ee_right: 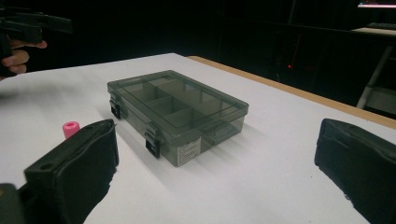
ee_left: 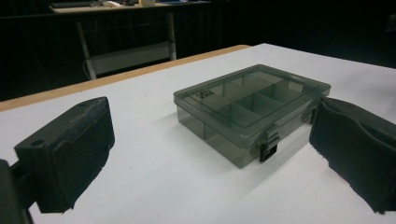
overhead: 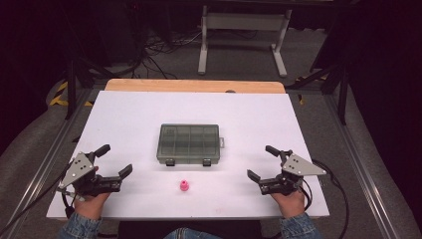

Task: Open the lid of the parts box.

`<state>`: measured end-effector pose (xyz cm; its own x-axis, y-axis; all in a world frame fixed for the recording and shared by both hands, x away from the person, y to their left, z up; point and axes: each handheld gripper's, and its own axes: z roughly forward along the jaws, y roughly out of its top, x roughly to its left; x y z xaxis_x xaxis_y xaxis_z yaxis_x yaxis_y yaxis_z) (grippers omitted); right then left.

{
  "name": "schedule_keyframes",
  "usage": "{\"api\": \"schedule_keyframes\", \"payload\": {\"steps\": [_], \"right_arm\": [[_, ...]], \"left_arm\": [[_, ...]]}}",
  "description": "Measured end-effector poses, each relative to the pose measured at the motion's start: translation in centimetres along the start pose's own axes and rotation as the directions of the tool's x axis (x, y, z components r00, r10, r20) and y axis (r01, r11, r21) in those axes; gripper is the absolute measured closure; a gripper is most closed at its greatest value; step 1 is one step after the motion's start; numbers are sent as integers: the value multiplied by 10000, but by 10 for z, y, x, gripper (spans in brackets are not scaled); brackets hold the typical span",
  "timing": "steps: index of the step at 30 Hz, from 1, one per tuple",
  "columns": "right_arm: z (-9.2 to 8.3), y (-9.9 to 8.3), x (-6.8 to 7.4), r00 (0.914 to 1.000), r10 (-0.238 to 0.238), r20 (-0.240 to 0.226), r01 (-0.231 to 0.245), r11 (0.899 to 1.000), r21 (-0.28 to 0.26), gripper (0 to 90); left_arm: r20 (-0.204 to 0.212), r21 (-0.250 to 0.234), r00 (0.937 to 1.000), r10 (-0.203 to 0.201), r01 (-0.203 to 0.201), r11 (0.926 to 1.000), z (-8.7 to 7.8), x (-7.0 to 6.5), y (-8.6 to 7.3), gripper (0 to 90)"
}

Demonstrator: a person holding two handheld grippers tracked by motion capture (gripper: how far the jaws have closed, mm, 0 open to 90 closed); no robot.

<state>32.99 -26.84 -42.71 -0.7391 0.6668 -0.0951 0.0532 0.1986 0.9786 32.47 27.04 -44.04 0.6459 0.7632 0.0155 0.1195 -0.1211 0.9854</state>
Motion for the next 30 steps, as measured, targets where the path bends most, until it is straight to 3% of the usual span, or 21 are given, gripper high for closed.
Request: {"api": "schedule_keyframes", "payload": {"steps": [6, 18, 27, 30], "right_arm": [[-1, 1, 4, 9997, -226, -3, 226, 9997, -135, 0], [-2, 3, 7, 9997, -239, 1, 239, 9996, -121, 14], [-2, 4, 8, 9997, -239, -45, 240, 9997, 101, 59], [-1, 8, 9, 9995, -142, -287, 153, 9991, 389, 118]], "left_arm": [[124, 38, 9999, 45, -45, 10000, 0, 0, 0, 1], [116, 109, 9999, -35, 34, 9999, -3, -1, 0, 14], [138, 142, 9999, -45, 43, 9999, -3, -1, 0, 19], [198, 61, 9997, -153, 152, 9999, 0, 0, 0, 20]]}}
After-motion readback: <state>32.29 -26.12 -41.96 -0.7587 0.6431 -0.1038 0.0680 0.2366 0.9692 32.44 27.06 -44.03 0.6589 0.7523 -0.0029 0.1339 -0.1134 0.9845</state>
